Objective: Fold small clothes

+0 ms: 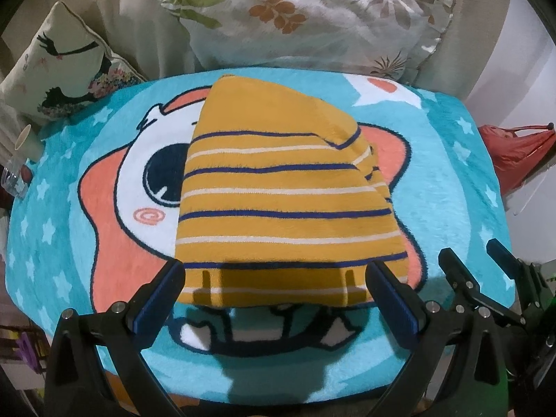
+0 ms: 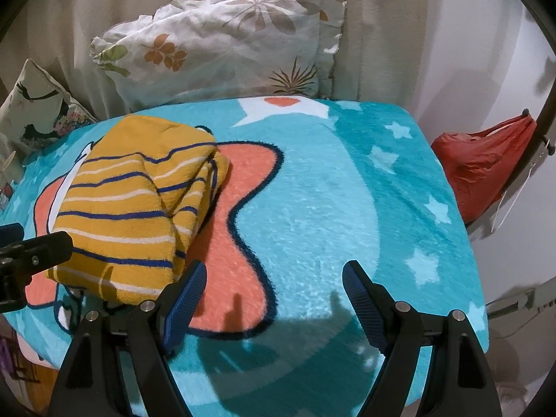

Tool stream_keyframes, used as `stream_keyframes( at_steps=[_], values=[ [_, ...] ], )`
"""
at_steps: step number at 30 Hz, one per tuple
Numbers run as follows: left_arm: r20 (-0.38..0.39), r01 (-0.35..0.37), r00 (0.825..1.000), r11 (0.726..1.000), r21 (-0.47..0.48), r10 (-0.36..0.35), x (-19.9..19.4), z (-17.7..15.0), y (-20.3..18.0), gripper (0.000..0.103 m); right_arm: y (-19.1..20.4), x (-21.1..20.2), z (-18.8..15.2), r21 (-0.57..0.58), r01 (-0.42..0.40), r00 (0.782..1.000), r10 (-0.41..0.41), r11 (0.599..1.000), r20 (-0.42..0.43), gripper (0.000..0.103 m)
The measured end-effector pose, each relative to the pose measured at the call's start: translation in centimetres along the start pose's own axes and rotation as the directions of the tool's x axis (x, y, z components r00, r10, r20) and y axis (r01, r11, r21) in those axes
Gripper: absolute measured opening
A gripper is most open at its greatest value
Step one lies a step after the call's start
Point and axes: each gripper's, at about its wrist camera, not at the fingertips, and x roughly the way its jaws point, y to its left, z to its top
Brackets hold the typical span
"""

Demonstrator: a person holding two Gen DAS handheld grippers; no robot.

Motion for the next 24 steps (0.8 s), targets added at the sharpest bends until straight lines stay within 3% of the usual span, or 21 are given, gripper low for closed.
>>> stream_keyframes(
  at_steps=[13, 24],
  values=[
    [-0.048, 0.008, 0.999, 0.999, -0.048, -0.011, 1.2, -0.2, 1.0, 0.103, 0.7, 0.6, 0.1, -0.021, -0.016, 1.000, 0.015, 1.000, -0.008, 0.084],
    [-0.045, 0.002, 0.999, 0.997, -0.077, -0.005, 0.8, -0.8, 1.7, 0.103, 0.9, 0.6, 0.0, -0.020, -0.045, 0.999, 0.045, 0.999, -0.007, 0.085]
  ],
)
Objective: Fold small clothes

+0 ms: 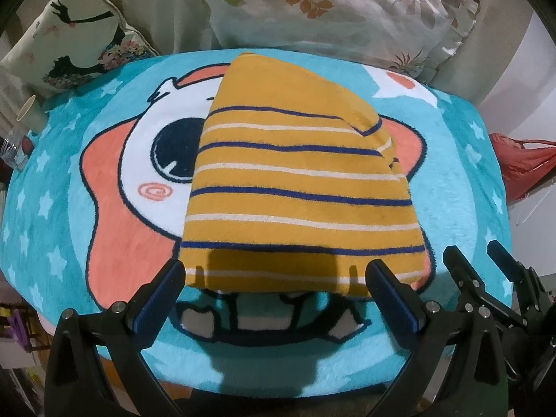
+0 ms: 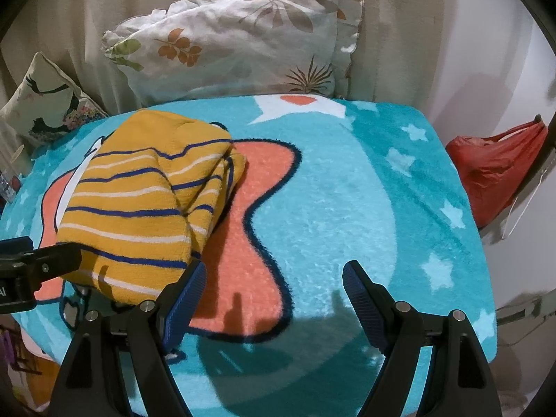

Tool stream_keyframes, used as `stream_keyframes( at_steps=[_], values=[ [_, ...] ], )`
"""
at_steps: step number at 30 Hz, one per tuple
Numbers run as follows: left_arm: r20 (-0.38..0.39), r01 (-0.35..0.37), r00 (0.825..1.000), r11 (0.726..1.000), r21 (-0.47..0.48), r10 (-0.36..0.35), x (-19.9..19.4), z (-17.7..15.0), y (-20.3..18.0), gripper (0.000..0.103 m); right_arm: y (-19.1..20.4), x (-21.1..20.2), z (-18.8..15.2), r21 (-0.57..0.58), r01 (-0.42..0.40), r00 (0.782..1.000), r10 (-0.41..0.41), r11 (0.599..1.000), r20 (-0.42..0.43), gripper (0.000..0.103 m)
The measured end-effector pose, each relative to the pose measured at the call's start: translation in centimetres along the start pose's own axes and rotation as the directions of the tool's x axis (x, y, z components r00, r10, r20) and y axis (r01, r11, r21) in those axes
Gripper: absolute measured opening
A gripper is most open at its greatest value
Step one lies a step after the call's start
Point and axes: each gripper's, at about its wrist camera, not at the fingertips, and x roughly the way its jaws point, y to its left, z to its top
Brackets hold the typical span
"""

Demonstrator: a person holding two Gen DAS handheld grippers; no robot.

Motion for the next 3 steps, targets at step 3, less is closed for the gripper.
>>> stream_keyframes(
  at_steps=[3],
  values=[
    [0.000, 0.010, 1.000, 1.000, -0.009, -0.010, -0.09, -0.22, 0.22, 0.103, -0.38, 0.01, -0.13, 0.015, -0.003, 1.000, 0.003, 1.000, -0.007, 0.085]
  ],
)
